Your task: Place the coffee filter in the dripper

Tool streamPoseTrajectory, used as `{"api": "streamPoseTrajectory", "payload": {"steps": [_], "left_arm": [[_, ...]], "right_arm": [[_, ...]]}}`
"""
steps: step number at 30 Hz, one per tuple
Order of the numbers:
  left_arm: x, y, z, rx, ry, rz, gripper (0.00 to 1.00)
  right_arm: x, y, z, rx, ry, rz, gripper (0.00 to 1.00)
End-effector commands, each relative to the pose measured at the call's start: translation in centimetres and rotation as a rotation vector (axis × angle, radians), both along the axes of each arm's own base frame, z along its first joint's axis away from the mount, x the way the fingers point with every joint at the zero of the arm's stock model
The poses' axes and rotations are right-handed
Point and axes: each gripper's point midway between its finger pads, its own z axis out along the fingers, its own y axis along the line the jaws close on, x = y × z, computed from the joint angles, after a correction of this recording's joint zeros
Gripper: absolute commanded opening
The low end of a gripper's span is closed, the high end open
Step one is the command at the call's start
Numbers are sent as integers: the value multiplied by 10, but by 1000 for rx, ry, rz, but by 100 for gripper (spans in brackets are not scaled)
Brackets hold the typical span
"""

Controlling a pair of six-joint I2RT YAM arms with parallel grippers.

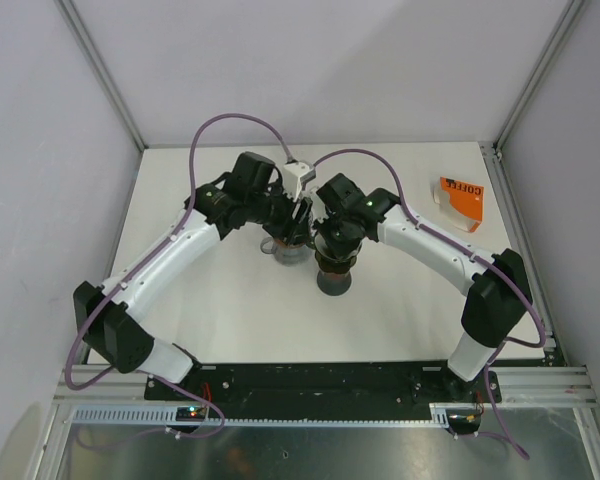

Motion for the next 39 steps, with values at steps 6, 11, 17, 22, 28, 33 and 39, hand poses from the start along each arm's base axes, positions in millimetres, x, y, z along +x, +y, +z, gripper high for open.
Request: {"api": "streamPoseTrajectory", "payload": {"steps": [6,11,17,22,28,33,39], "left_arm": [[-2,-22,9,-109,27,24,63],[3,-27,1,-105,49,36,61],[4,-26,-15,-79,79,45,52],[6,-30,-18,-90,107,58,47],[6,-34,-14,-150,170,137,44],[3,-38,-2,-216,212,191,48],[3,-33,4,-236,221,236,48]], "right_arm": [[-5,4,-10,-4,10,1,0],[-5,4,-4,4,1,6,0],[-5,6,1,18,-7,12,0],[-5,9,4,38,-12,20,0],[-5,10,4,41,-9,17,0],[-5,10,3,41,-6,14,0],[-6,10,2,42,-2,15,0]]}}
